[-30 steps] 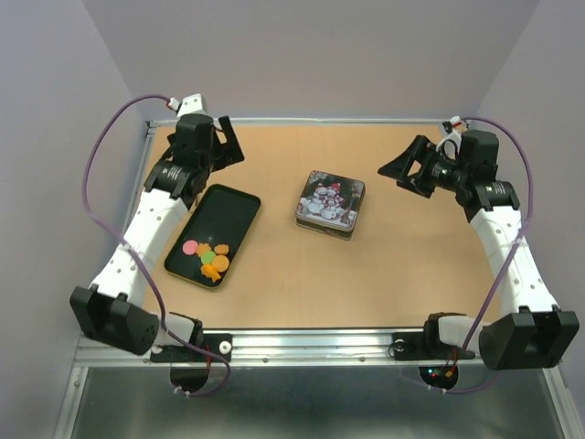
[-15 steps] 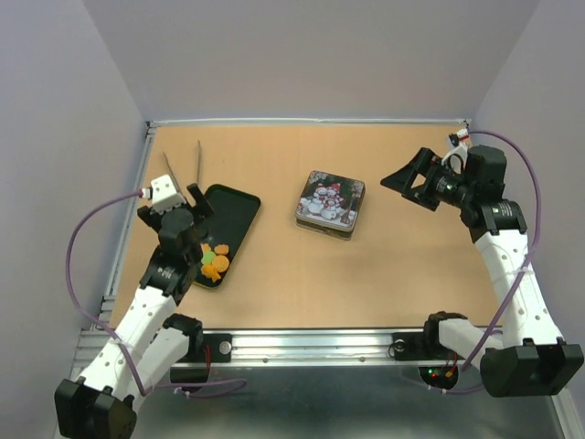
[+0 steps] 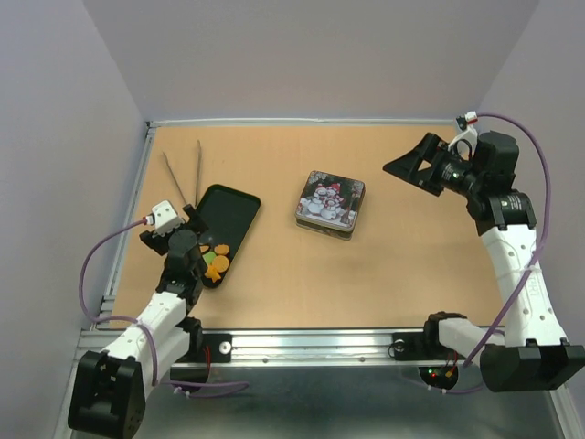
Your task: Pack the cookies
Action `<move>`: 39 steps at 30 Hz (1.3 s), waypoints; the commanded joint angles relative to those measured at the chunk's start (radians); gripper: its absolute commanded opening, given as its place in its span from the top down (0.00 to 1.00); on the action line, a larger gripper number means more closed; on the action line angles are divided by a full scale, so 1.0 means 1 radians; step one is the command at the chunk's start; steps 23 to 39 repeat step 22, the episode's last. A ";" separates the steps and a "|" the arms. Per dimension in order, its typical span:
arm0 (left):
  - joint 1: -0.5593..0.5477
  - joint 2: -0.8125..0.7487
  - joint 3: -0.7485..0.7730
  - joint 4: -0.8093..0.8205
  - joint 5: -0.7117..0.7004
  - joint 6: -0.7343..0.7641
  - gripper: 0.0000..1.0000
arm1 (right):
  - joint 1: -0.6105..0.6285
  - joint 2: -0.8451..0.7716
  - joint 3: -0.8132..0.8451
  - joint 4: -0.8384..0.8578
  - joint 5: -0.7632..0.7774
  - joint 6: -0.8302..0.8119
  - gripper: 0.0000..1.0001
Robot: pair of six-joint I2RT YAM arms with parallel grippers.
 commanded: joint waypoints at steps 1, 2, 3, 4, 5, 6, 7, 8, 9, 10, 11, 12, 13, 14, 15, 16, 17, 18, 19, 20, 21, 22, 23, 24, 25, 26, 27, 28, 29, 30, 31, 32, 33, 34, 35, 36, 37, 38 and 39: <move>0.018 0.067 -0.040 0.279 0.031 0.027 0.01 | 0.008 0.039 0.111 0.034 -0.066 -0.022 0.00; 0.022 0.082 -0.048 0.300 0.032 0.038 0.01 | 0.015 0.062 0.121 0.035 -0.066 -0.025 0.00; 0.023 0.117 -0.051 0.319 0.049 0.042 0.01 | 0.018 0.071 0.132 0.035 -0.066 -0.028 0.00; 0.028 0.133 -0.056 0.368 0.061 0.049 0.01 | 0.018 0.082 0.150 0.035 -0.066 -0.030 0.00; 0.031 0.151 -0.050 0.382 0.068 0.062 0.01 | 0.018 0.095 0.160 0.035 -0.063 -0.031 0.00; 0.031 0.182 -0.039 0.373 0.086 0.067 0.01 | 0.020 0.100 0.163 0.035 -0.062 -0.030 0.00; 0.031 0.200 -0.039 0.426 0.098 0.087 0.01 | 0.020 0.103 0.164 0.035 -0.059 -0.025 0.00; 0.032 0.234 -0.033 0.446 0.133 0.111 0.01 | 0.021 0.111 0.163 0.035 -0.060 -0.022 0.00; 0.034 0.255 -0.027 0.464 0.156 0.131 0.01 | 0.020 0.111 0.160 0.037 -0.062 -0.019 0.00; 0.038 0.277 -0.022 0.515 0.184 0.151 0.01 | 0.021 0.114 0.149 0.037 -0.068 -0.016 0.00; 0.038 0.298 -0.002 0.530 0.213 0.168 0.01 | 0.021 0.115 0.143 0.037 -0.069 -0.013 0.00; 0.038 0.346 0.005 0.550 0.250 0.187 0.02 | 0.021 0.117 0.138 0.037 -0.074 -0.010 0.00; 0.038 0.369 0.015 0.582 0.256 0.228 0.02 | 0.023 0.117 0.134 0.037 -0.074 -0.010 0.00; 0.040 0.390 0.036 0.596 0.259 0.237 0.02 | 0.024 0.119 0.129 0.036 -0.074 -0.010 0.00; 0.041 0.430 0.044 0.616 0.276 0.262 0.02 | 0.024 0.120 0.129 0.037 -0.072 -0.010 0.00; 0.041 0.447 0.048 0.653 0.291 0.280 0.02 | 0.024 0.122 0.131 0.036 -0.069 -0.011 0.00; 0.043 0.478 0.065 0.665 0.308 0.292 0.02 | 0.027 0.123 0.138 0.039 -0.069 -0.014 0.00; 0.042 0.493 0.074 0.670 0.309 0.300 0.02 | 0.027 0.123 0.143 0.039 -0.071 -0.019 0.00; 0.043 0.506 0.084 0.673 0.309 0.311 0.02 | 0.027 0.128 0.149 0.043 -0.072 -0.021 0.00; 0.043 0.518 0.093 0.676 0.305 0.314 0.02 | 0.029 0.132 0.155 0.043 -0.071 -0.022 0.00; 0.043 0.535 0.105 0.679 0.304 0.319 0.02 | 0.029 0.135 0.164 0.042 -0.066 -0.019 0.00; 0.045 0.539 0.108 0.681 0.307 0.323 0.02 | 0.031 0.137 0.166 0.042 -0.063 -0.016 0.00; 0.045 0.539 0.108 0.681 0.307 0.323 0.02 | 0.031 0.137 0.166 0.042 -0.063 -0.016 0.00; 0.045 0.539 0.108 0.681 0.307 0.323 0.02 | 0.031 0.137 0.166 0.042 -0.063 -0.016 0.00; 0.045 0.539 0.108 0.681 0.307 0.323 0.02 | 0.031 0.137 0.166 0.042 -0.063 -0.016 0.00; 0.045 0.539 0.108 0.681 0.307 0.323 0.02 | 0.031 0.137 0.166 0.042 -0.063 -0.016 0.00; 0.045 0.539 0.108 0.681 0.307 0.323 0.02 | 0.031 0.137 0.166 0.042 -0.063 -0.016 0.00; 0.045 0.539 0.108 0.681 0.307 0.323 0.02 | 0.031 0.137 0.166 0.042 -0.063 -0.016 0.00; 0.045 0.539 0.108 0.681 0.307 0.323 0.02 | 0.031 0.137 0.166 0.042 -0.063 -0.016 0.00; 0.045 0.539 0.108 0.681 0.307 0.323 0.02 | 0.031 0.137 0.166 0.042 -0.063 -0.016 0.00; 0.045 0.539 0.108 0.681 0.307 0.323 0.02 | 0.031 0.137 0.166 0.042 -0.063 -0.016 0.00; 0.045 0.539 0.108 0.681 0.307 0.323 0.02 | 0.031 0.137 0.166 0.042 -0.063 -0.016 0.00; 0.045 0.539 0.108 0.681 0.307 0.323 0.02 | 0.031 0.137 0.166 0.042 -0.063 -0.016 0.00; 0.045 0.539 0.108 0.681 0.307 0.323 0.02 | 0.031 0.137 0.166 0.042 -0.063 -0.016 0.00; 0.045 0.539 0.108 0.681 0.307 0.323 0.02 | 0.031 0.137 0.166 0.042 -0.063 -0.016 0.00; 0.045 0.539 0.108 0.681 0.307 0.323 0.02 | 0.031 0.137 0.166 0.042 -0.063 -0.016 0.00; 0.045 0.539 0.108 0.681 0.307 0.323 0.02 | 0.031 0.137 0.166 0.042 -0.063 -0.016 0.00; 0.045 0.539 0.108 0.681 0.307 0.323 0.02 | 0.031 0.137 0.166 0.042 -0.063 -0.016 0.00; 0.045 0.539 0.108 0.681 0.307 0.323 0.02 | 0.031 0.137 0.166 0.042 -0.063 -0.016 0.00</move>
